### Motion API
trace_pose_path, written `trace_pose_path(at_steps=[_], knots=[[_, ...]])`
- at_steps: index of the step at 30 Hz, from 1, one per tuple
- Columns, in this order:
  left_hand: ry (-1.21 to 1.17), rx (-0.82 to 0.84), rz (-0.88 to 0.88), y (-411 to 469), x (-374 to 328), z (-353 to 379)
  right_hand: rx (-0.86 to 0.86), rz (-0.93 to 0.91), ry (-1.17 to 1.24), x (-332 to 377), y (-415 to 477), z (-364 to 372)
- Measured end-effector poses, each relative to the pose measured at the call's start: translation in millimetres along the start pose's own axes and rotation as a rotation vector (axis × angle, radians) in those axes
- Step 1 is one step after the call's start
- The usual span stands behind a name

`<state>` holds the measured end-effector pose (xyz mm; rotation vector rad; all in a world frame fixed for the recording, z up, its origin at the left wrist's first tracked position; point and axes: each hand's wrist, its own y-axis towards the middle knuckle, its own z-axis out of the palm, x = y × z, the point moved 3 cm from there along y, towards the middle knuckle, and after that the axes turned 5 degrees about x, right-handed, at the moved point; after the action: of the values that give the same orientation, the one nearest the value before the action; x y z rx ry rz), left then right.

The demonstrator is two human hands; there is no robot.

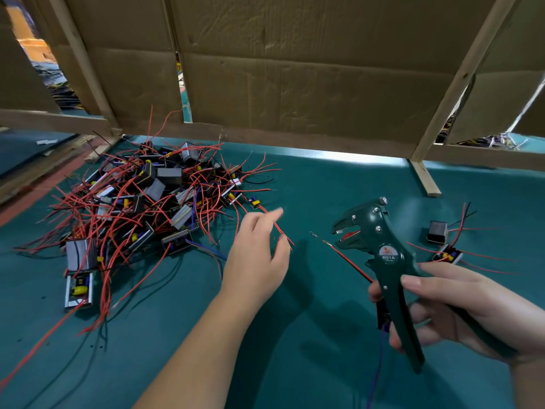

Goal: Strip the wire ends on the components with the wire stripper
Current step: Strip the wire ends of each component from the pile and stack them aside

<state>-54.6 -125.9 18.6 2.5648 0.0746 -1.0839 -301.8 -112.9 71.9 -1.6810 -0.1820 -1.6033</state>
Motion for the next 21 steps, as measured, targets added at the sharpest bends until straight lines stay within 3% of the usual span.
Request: trace_pose_path(at_steps=[6,15,21], knots=[[-0.643,0.115,-0.098,-3.3,-4.5,7.5,0.051,-0.029,0.006,-2.4,9.7,10.1],[-0.928,0.107,-0.143,-1.4,-7.1,4.8,0.08,-0.03,-0.006,-3.9,16.3,20.3],[-0.85,0.076,-0.136,-0.8,-5.9,0.3,0.046,-0.02,0.039,-4.1,16.1,23.2]])
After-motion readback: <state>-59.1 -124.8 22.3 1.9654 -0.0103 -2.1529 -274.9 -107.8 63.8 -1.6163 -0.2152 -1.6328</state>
